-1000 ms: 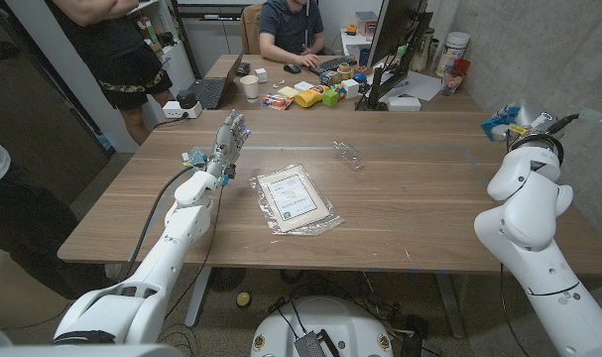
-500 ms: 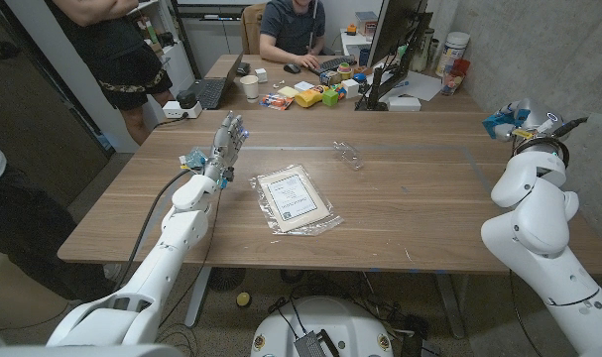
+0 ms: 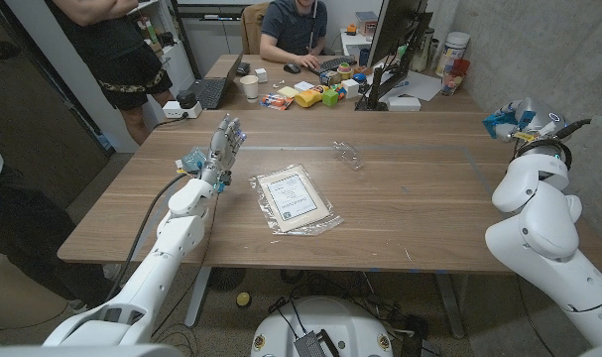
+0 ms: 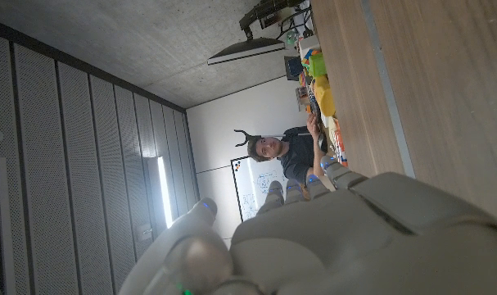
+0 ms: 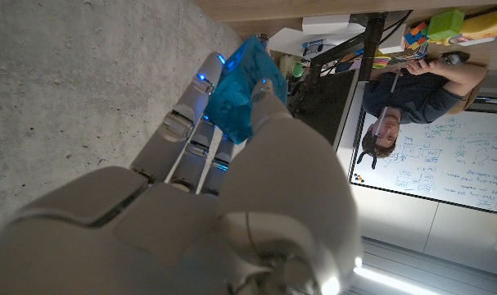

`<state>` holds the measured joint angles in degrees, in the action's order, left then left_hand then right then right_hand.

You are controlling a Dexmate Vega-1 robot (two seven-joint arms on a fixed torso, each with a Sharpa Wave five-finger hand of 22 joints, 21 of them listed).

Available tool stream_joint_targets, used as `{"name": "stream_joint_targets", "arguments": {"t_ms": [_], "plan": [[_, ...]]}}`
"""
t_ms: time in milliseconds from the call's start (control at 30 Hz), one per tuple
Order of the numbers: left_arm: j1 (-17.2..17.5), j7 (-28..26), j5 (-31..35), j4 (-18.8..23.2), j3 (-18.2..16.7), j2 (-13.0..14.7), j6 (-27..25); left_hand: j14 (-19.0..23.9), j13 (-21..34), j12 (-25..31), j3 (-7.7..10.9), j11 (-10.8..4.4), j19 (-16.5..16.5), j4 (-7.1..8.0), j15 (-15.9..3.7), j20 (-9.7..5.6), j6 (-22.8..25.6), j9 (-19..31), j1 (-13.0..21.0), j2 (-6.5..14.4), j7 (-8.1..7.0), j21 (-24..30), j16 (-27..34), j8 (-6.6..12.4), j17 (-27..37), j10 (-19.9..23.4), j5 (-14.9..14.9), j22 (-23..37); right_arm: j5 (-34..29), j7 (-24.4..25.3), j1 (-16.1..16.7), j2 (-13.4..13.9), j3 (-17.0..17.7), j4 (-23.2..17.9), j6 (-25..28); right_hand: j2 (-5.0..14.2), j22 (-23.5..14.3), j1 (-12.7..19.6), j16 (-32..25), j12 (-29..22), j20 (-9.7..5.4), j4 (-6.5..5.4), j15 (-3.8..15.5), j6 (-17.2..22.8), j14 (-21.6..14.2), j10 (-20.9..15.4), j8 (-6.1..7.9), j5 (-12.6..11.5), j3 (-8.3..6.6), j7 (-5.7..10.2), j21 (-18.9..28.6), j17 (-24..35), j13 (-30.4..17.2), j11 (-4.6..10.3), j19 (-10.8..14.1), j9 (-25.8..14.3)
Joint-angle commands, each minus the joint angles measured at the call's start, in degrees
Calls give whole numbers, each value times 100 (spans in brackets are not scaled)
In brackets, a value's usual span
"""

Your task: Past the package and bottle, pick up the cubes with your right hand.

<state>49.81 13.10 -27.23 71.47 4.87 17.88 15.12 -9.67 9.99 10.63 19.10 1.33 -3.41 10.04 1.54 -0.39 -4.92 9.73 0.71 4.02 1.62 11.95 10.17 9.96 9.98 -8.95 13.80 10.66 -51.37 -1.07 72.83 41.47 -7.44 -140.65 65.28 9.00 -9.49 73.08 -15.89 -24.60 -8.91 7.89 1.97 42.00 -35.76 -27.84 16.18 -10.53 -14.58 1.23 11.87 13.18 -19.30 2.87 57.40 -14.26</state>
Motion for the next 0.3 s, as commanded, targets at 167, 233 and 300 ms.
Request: {"name": "stream_joint_targets", "arguments": {"t_ms": [167, 233, 300], "plan": [[116, -14, -122, 106, 31, 119, 81, -250, 15, 34, -23, 13, -41, 8, 32, -19, -1, 16, -31, 365, -2, 31, 33, 37, 17, -62, 45, 20, 1042, 871, -4, 687, -214, -318, 639, 98, -8, 28, -8, -17, -230, -212, 966, 95, -209, -199, -29, -5, -268, -29, -7, 27, -31, 104, 78, -25], [124, -20, -132, 111, 31, 127, 86, -252, 15, 35, -26, 13, -41, 7, 34, -17, -1, 16, -29, 366, -3, 31, 32, 37, 17, -61, 47, 20, 1178, 964, -20, 761, -235, -343, 697, 97, -8, 25, -5, -19, -229, -214, 966, 101, -217, -213, -30, -4, -271, -36, -8, 27, -33, 108, 83, -26], [127, -18, -142, 109, 29, 134, 97, -248, 15, 34, -27, 15, -40, 7, 30, -17, 0, 16, -29, 367, -2, 31, 34, 37, 16, -63, 48, 19, 1307, 1085, -33, 815, -258, -360, 734, 101, -7, 21, -7, -17, -228, -219, 974, 108, -235, -216, -32, -4, -275, -37, -9, 29, -36, 116, 88, -26]]}}
